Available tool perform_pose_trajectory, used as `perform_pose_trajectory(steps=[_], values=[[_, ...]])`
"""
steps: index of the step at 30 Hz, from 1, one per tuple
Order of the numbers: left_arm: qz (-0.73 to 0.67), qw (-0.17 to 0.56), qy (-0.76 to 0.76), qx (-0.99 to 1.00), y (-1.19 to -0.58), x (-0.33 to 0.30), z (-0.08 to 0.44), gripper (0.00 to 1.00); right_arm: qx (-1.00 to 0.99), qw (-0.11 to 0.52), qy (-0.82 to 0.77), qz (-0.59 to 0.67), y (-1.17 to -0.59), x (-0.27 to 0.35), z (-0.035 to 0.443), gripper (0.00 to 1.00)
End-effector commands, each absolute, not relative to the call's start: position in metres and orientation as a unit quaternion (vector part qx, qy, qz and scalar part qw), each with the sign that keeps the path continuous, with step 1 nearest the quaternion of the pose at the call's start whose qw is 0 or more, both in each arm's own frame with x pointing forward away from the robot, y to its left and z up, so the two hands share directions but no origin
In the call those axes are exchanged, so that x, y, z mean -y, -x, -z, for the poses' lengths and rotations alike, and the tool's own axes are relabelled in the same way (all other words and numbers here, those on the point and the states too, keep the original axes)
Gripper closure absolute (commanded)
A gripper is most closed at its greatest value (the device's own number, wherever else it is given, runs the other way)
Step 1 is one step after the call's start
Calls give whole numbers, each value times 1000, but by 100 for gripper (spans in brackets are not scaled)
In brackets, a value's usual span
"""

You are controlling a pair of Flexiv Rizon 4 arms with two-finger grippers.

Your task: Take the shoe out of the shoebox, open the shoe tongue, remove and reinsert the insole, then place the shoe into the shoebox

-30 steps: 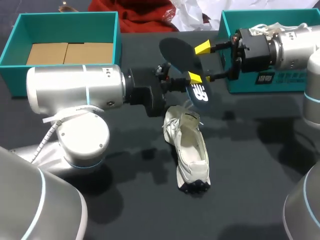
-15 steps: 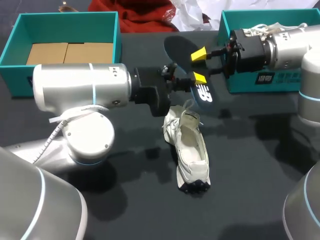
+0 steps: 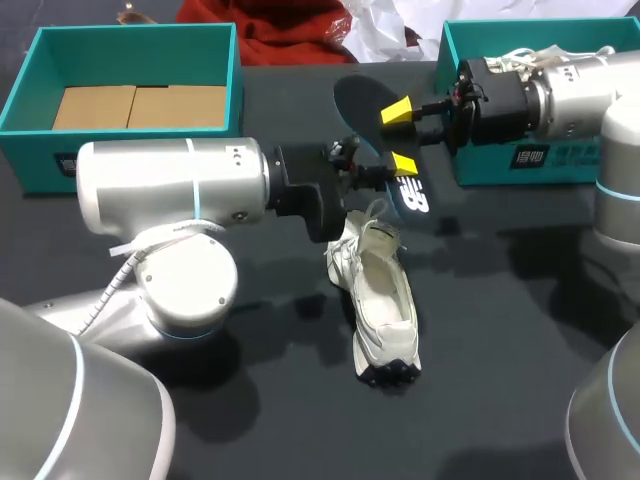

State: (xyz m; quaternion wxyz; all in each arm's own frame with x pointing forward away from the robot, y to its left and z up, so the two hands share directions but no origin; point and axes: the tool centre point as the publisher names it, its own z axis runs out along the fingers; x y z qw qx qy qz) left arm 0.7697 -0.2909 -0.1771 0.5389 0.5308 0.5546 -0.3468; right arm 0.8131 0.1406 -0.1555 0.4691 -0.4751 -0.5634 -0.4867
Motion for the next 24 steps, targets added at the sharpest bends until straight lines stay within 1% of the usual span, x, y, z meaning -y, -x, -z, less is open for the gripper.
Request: perform_pose_trajectory(steps=[1, 4, 5, 6, 7, 10, 19, 20, 21, 22, 24], values=[[341, 549, -529, -550, -769, 294, 182, 100, 563, 471, 475, 484, -814, -142, 157, 66], [337, 554, -529, -547, -771, 295, 182, 100, 562, 473, 476, 483, -814, -143, 158, 73], [337, 554, -529, -547, -772, 296, 182, 100, 562, 473, 476, 483, -814, -143, 158, 80], [336, 556, -529, -547, -772, 296, 183, 100, 562, 473, 476, 483, -814, -143, 158, 85], [334, 557, -529, -546, -772, 296, 183, 100, 562, 473, 476, 483, -813, -143, 158, 86], [333, 557, -529, -546, -772, 298, 185, 100, 560, 474, 477, 483, -813, -143, 158, 100], [340, 558, -518, -552, -771, 297, 186, 100, 557, 476, 481, 481, -814, -143, 158, 100], [342, 558, -514, -555, -770, 295, 185, 65, 557, 476, 482, 481, -814, -143, 159, 100], [346, 557, -509, -558, -770, 293, 183, 19, 556, 477, 483, 480, -814, -143, 159, 100], [349, 558, -502, -561, -769, 290, 181, 0, 555, 477, 484, 479, -815, -143, 159, 100], [356, 561, -488, -566, -768, 281, 176, 0, 553, 478, 486, 479, -815, -143, 160, 100]])
